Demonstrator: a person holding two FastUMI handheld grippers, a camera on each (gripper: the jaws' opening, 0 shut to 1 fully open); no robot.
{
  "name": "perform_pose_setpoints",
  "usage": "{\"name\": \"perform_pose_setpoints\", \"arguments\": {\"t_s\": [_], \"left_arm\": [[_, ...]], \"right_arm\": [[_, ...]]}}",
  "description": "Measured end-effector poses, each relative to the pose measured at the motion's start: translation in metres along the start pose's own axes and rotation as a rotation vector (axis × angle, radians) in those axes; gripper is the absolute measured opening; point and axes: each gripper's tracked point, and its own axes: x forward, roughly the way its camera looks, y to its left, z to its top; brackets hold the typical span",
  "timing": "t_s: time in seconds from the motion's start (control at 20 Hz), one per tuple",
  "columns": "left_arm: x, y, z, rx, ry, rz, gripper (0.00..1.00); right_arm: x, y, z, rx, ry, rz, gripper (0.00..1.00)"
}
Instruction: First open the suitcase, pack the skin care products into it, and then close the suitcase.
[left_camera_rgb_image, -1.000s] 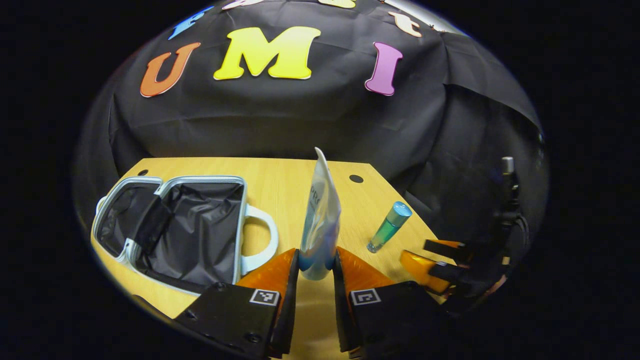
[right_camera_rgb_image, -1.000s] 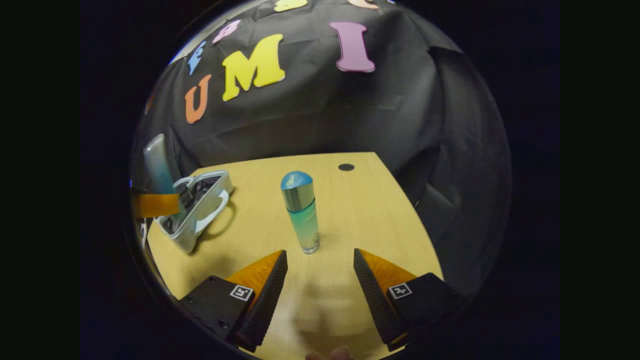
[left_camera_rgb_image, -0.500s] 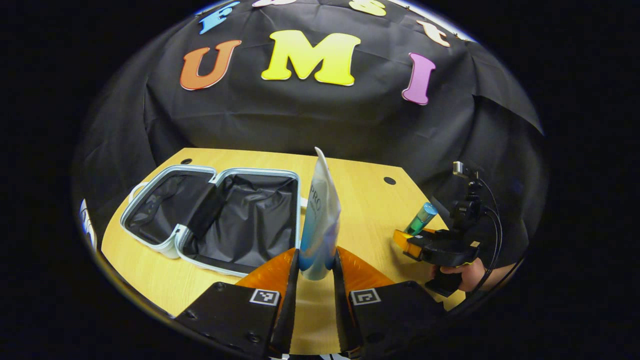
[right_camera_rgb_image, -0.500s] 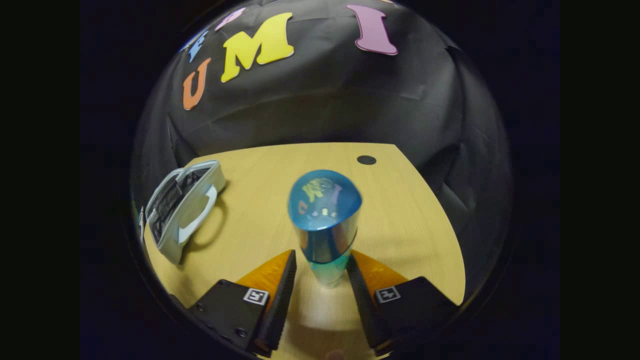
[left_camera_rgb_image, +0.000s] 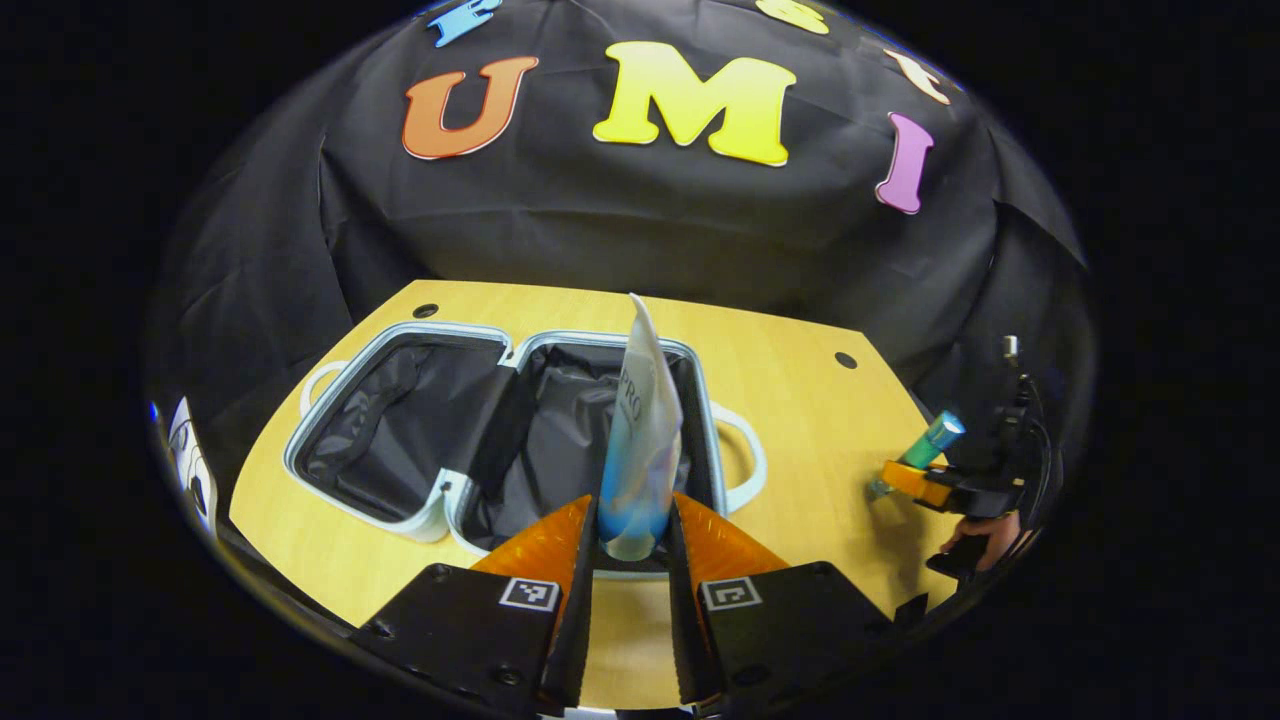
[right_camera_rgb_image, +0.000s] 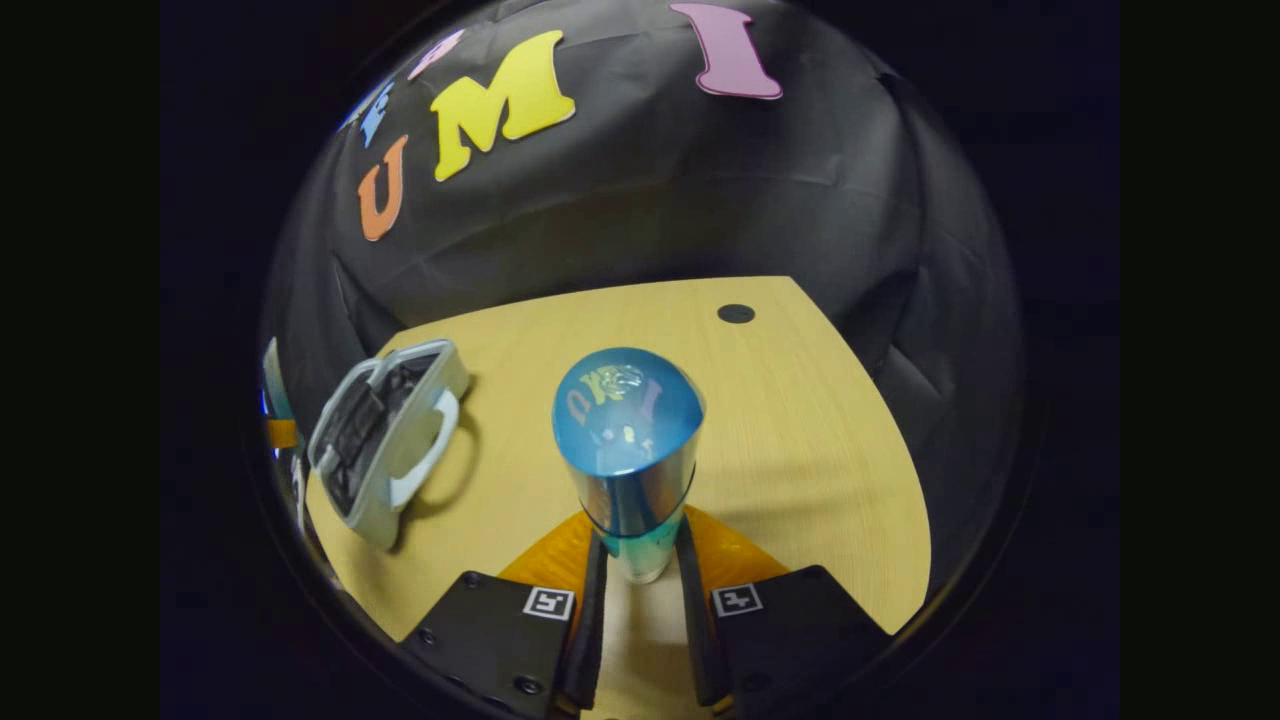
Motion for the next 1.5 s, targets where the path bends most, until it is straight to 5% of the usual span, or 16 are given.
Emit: {"name": "perform_pose_setpoints", "arguments": {"t_s": [0.35, 0.7, 1.25, 1.5], "left_arm": [[0.064, 0.040, -0.029, -0.075, 0.301, -0.110, 0.37], [0.107, 0.053, -0.052, -0.075, 0.550, -0.102, 0.38], [0.125, 0.057, -0.080, -0.076, 0.931, -0.086, 0.38], [0.127, 0.053, -0.078, -0.084, 0.936, -0.082, 0.38]], "right_arm": [[-0.080, 0.043, 0.016, 0.012, 0.044, 0.133, 0.33], [-0.145, 0.072, 0.033, 0.033, -0.008, 0.173, 0.33], [-0.172, 0.092, 0.030, 0.051, -0.024, 0.207, 0.33], [-0.173, 0.085, 0.031, 0.072, -0.030, 0.190, 0.33]]}}
